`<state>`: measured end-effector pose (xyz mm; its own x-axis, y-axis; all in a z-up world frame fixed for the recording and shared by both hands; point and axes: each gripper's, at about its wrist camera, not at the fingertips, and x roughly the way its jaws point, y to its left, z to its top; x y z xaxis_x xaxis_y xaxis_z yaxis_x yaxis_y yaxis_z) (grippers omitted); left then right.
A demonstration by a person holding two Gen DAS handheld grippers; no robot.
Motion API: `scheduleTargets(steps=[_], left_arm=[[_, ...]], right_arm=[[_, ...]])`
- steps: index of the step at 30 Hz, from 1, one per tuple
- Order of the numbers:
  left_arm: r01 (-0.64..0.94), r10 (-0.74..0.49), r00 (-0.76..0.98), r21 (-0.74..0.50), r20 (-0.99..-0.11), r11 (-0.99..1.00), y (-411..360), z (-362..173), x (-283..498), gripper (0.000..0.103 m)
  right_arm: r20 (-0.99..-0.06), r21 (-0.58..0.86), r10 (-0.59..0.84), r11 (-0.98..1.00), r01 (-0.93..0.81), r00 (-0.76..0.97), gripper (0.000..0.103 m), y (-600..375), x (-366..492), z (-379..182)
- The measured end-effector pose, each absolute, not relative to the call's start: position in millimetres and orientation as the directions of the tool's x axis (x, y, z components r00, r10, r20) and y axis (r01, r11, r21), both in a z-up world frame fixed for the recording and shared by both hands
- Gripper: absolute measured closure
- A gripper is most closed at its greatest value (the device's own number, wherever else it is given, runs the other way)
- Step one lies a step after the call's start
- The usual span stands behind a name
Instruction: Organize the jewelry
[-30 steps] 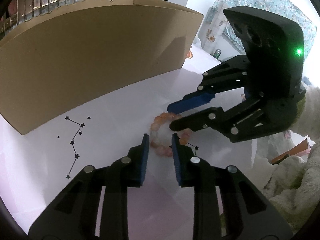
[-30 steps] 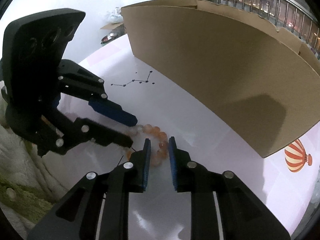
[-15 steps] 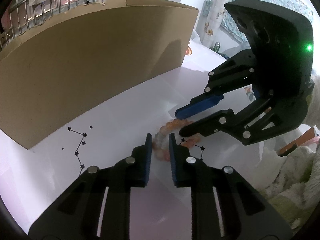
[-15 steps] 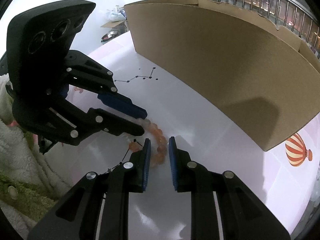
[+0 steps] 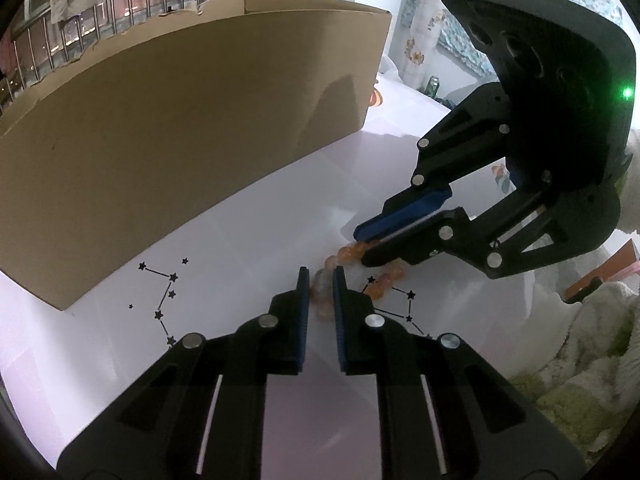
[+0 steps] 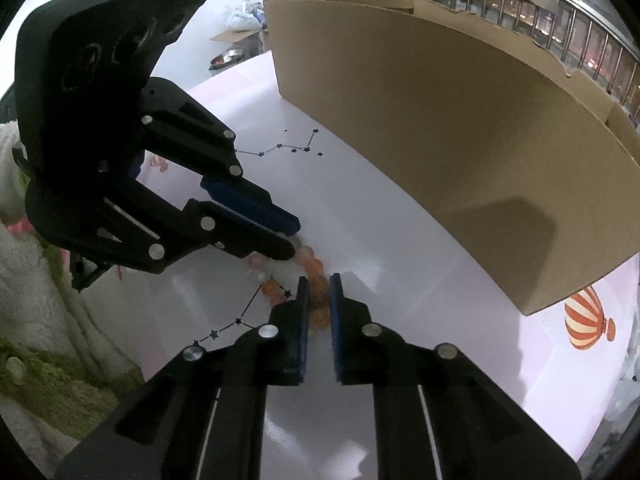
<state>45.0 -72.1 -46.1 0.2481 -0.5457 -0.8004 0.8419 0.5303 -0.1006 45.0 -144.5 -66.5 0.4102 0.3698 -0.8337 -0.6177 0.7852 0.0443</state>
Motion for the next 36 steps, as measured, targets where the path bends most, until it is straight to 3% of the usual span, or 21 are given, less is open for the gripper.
scheduleTargets(steps=[36], left_arm=[[0.84,-0.522,0.311,-0.027,-0.795,0.541,-75,-32,34,0.095]], right_arm=[[-0.796,0.055,0.393,0.805,-0.591,0.461,0.093,-156,40,-57]])
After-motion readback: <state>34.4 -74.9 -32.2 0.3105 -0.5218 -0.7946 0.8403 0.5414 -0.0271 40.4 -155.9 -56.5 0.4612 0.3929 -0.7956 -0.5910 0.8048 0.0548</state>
